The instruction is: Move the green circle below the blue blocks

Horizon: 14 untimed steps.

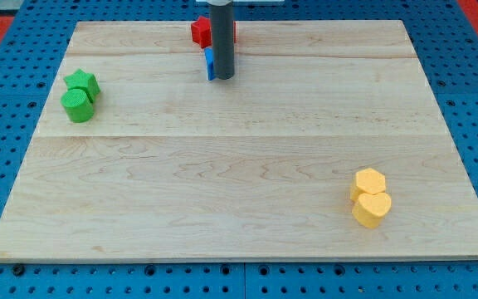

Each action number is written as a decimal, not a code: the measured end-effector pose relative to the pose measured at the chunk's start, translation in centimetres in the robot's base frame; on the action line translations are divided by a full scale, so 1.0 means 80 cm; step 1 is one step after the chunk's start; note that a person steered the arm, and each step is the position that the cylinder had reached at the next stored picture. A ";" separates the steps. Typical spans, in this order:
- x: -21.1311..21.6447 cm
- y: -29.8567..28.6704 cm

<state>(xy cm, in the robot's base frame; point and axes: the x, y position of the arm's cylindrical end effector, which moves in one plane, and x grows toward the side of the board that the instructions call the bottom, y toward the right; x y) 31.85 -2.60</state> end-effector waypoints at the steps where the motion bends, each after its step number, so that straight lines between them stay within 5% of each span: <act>1: -0.005 -0.004; 3: -0.006 -0.005; 4: 0.067 -0.045; 6: 0.145 -0.218; 10: 0.086 -0.349; 12: 0.073 -0.249; 14: 0.070 -0.270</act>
<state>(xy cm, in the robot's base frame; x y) 37.46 -24.22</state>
